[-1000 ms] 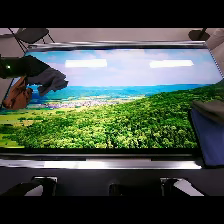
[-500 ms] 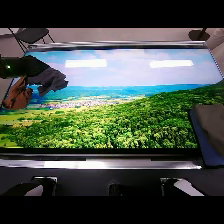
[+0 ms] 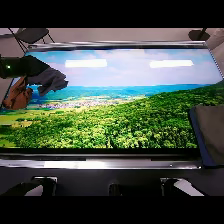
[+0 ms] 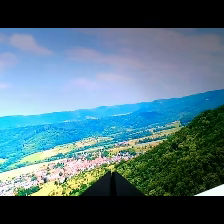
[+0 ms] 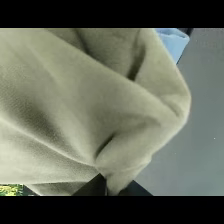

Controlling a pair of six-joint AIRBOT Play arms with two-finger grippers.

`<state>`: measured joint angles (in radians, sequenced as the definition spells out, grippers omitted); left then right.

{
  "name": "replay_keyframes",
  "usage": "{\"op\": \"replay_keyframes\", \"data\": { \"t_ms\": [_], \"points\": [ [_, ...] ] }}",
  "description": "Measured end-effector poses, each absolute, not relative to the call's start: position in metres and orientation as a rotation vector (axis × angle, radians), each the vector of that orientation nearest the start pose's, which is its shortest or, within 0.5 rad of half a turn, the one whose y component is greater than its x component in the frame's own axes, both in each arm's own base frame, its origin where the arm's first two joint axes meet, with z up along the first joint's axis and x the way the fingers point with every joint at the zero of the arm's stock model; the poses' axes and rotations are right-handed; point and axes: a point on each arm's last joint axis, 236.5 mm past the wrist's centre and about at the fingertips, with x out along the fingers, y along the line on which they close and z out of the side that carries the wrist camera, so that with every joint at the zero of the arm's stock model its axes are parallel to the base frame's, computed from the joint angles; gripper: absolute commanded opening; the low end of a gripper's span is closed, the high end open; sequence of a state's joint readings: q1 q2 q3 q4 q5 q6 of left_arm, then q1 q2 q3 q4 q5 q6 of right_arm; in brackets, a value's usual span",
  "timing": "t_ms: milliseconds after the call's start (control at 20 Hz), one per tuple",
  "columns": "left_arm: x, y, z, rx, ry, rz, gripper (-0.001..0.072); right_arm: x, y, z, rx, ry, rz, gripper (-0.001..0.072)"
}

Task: Fold the shirts.

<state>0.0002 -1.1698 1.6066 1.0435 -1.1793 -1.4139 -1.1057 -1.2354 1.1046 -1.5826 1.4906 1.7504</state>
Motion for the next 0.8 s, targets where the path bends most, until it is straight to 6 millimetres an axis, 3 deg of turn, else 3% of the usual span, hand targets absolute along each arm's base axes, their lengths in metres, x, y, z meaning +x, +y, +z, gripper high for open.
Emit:
{"op": "replay_keyframes", "data": {
  "t_ms": [50,150,350,400,500,650,700,800],
  "points": [
    [0.421,-0.11,0.26,-0.225,0.689,-0.444,0.0029,0.127,-0.26,-0.005,1.013,1.384,-0.993,0.0107],
    [0.421,-0.11,0.26,-0.225,0.689,-0.444,0.0029,0.125,-0.259,-0.005,1.011,1.393,-0.996,0.0564],
    [0.421,-0.11,0.261,-0.226,0.687,-0.445,0.0028,0.129,-0.268,0.005,0.971,1.372,-0.982,0.0569],
    [0.422,-0.11,0.265,-0.226,0.674,-0.446,0.0027,0.134,-0.277,0.016,0.937,1.343,-0.978,0.0569],
    [0.426,-0.109,0.287,-0.222,0.608,-0.442,0.0027,0.158,-0.307,0.06,0.812,1.217,-0.974,0.0569],
    [0.441,-0.093,0.332,-0.158,0.467,-0.372,0.0026,0.24,-0.339,0.166,0.519,0.902,-0.886,0.0563],
    [0.447,-0.085,0.34,-0.133,0.443,-0.33,0.0026,0.277,-0.332,0.205,0.425,0.789,-0.821,0.0562],
    [0.461,-0.065,0.333,-0.064,0.461,-0.224,0.0036,0.347,-0.289,0.261,0.3,0.635,-0.654,0.056]
  ]
}}
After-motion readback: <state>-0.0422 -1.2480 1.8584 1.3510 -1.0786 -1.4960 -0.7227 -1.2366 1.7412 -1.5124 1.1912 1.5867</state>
